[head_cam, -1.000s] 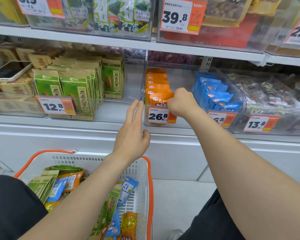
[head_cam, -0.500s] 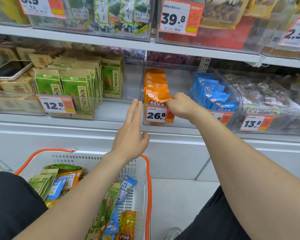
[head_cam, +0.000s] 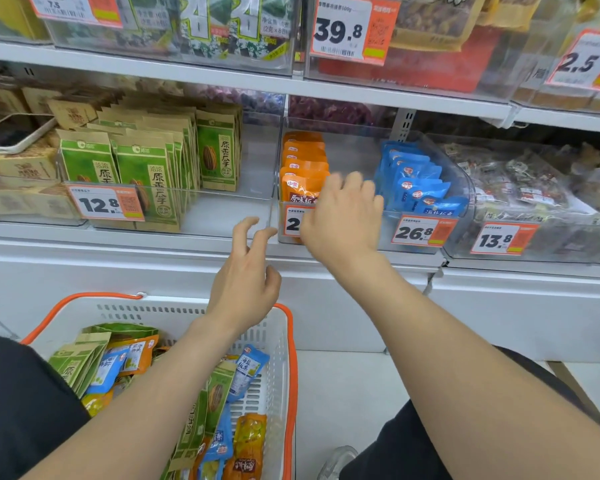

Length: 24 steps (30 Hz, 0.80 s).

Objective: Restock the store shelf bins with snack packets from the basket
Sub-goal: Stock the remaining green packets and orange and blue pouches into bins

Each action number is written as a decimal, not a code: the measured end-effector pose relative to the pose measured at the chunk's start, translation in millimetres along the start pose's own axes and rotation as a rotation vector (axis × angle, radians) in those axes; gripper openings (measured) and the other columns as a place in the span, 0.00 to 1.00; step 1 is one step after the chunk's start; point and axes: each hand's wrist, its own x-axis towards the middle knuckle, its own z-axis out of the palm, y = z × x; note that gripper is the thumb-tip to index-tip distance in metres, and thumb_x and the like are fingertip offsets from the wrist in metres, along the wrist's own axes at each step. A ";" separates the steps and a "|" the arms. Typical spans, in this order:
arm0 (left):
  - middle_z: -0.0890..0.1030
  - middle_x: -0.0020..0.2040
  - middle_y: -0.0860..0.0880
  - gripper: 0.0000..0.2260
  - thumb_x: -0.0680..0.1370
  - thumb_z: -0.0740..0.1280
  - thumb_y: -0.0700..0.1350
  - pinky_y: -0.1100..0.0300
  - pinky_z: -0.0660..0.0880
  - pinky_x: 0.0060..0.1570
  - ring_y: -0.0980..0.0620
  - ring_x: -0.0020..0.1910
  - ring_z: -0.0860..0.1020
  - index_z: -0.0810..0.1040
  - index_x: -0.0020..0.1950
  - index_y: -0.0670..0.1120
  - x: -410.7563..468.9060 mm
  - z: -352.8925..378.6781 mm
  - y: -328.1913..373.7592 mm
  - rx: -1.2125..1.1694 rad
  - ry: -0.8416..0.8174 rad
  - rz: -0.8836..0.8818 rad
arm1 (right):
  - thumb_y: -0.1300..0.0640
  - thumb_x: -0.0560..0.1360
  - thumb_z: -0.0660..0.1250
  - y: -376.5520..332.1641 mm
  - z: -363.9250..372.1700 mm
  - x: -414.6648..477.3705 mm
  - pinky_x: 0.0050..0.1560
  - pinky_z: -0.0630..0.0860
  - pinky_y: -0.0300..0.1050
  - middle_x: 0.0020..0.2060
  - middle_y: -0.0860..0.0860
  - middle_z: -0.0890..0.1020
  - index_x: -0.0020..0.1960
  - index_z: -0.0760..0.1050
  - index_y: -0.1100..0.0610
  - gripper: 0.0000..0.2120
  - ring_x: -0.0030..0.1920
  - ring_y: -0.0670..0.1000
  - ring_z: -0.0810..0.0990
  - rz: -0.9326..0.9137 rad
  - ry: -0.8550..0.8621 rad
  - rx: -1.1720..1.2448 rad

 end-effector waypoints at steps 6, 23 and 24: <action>0.81 0.45 0.53 0.06 0.79 0.64 0.42 0.54 0.71 0.37 0.46 0.44 0.80 0.76 0.47 0.54 -32.8 20.2 -33.9 -0.013 -0.352 -0.121 | 0.61 0.74 0.67 -15.6 15.4 -57.0 0.37 0.71 0.46 0.36 0.52 0.72 0.38 0.68 0.56 0.09 0.45 0.59 0.79 -0.409 -0.785 0.131; 0.73 0.72 0.43 0.21 0.79 0.61 0.37 0.44 0.78 0.65 0.41 0.67 0.77 0.68 0.73 0.45 -154.9 113.1 -93.9 0.379 -1.431 -0.197 | 0.42 0.72 0.78 5.9 117.9 -123.2 0.40 0.72 0.47 0.46 0.49 0.77 0.56 0.76 0.55 0.23 0.45 0.52 0.78 -0.581 -1.142 -0.301; 0.71 0.75 0.43 0.24 0.79 0.61 0.35 0.44 0.76 0.66 0.40 0.70 0.74 0.66 0.75 0.45 -157.0 115.8 -93.3 0.389 -1.438 -0.182 | 0.39 0.71 0.78 8.2 121.2 -120.7 0.40 0.72 0.48 0.47 0.50 0.78 0.56 0.76 0.55 0.25 0.45 0.53 0.79 -0.587 -1.150 -0.303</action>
